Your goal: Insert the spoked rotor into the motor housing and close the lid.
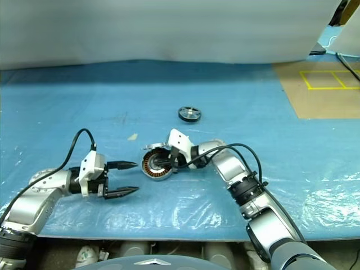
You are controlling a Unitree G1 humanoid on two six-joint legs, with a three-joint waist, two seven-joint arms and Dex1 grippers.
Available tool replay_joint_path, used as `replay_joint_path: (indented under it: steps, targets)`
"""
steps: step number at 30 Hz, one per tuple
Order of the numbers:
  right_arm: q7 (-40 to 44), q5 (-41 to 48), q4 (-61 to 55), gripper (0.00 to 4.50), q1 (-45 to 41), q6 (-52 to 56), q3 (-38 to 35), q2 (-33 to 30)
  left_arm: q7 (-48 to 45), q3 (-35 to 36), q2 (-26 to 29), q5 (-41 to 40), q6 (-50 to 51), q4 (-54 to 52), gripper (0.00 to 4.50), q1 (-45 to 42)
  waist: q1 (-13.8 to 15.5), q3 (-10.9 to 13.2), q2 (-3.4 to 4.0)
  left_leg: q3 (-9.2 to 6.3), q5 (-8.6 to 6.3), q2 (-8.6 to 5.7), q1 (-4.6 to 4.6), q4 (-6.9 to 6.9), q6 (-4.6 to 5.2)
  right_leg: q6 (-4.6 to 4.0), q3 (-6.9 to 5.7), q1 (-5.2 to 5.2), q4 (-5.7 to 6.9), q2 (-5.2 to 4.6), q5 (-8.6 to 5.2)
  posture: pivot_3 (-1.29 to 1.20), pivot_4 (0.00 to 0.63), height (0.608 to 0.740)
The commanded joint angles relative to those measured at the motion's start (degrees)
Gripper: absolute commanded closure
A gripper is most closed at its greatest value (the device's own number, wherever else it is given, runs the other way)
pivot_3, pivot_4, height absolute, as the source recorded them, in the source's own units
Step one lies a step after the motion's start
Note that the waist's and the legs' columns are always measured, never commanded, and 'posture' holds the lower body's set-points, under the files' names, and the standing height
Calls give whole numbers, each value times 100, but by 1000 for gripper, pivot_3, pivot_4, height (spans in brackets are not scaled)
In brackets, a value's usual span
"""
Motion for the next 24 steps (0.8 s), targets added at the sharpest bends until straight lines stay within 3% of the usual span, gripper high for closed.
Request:
replay_joint_path:
  steps: [1, 24]
  targets:
    - [102, -104, -43, 3937, -77, -88, 11, -79, 5, 38, 44, -22, 0, -205, 787, -70, 0, 0, 0, 0, 0, 0, 0, 0, 0, 0, 0, 0, 0, 0, 0, 0, 150, 740]
    - [429, -132, -101, 3937, -66, 30, 111, -106, -32, 8, 49, 68, 44, -127, 787, -162, 0, -1, -1, 0, 0, 0, 1, 0, 0, 0, 0, 1, 0, 0, 0, 0, 150, 740]
